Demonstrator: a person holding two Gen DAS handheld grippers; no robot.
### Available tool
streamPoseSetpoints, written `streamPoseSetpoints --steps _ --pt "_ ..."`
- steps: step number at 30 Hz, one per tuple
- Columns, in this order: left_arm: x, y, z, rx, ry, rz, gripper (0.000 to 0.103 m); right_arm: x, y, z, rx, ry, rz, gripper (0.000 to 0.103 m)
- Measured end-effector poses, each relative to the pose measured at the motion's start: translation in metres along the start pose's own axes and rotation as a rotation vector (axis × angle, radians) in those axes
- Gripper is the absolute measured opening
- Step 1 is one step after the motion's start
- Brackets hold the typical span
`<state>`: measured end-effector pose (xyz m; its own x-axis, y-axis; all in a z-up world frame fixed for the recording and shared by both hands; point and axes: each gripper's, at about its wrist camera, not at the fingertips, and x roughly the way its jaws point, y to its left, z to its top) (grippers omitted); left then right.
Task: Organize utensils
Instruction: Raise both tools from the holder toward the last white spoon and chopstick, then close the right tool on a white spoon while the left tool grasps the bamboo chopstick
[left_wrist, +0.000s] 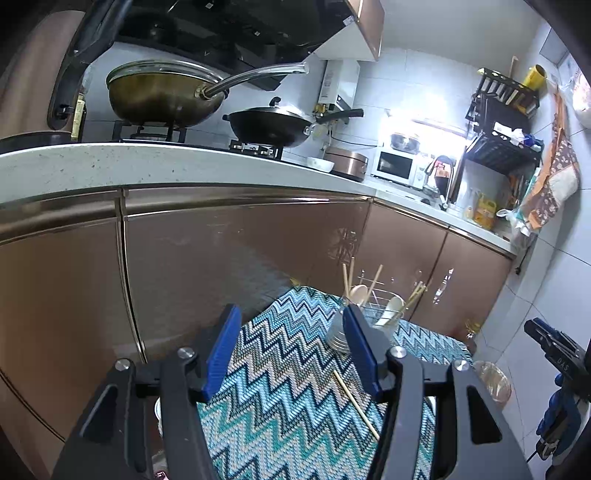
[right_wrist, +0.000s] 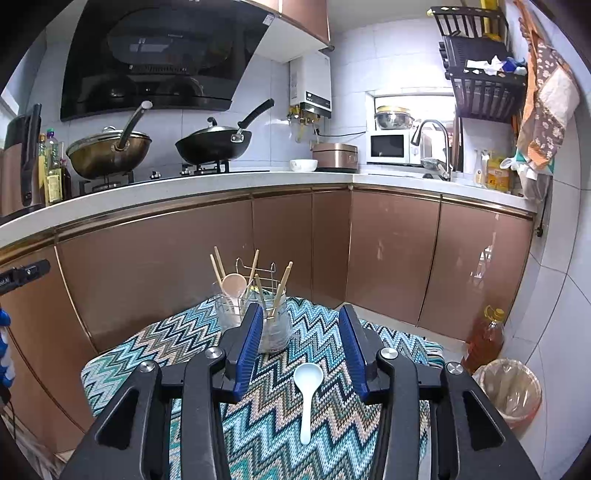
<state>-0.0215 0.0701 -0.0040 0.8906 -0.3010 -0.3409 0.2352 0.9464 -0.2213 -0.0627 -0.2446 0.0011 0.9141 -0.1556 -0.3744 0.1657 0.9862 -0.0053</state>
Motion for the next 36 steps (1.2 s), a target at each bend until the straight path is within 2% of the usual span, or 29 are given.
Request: streamPoseSetpoints --steps 8,12,29,36 --pt "-0.03 -0.001 -0.009 0.031 -0.046 -0.036 0.056 -0.022 -0.002 -0.006 0.019 -0.011 0.007 0.045" --pt "-0.033 -0.002 -0.012 0.052 -0.021 -0.03 0.055 -0.025 -0.004 -0.011 0.028 -0.004 0.01 0.045" --pt "0.008 0.011 -0.029 0.039 0.099 0.008 0.056 0.013 -0.023 -0.04 0.076 0.091 0.015 0.045" --pt "0.039 0.007 -0.037 0.02 0.178 -0.022 0.056 0.035 -0.03 -0.049 0.09 0.13 0.023 0.045"
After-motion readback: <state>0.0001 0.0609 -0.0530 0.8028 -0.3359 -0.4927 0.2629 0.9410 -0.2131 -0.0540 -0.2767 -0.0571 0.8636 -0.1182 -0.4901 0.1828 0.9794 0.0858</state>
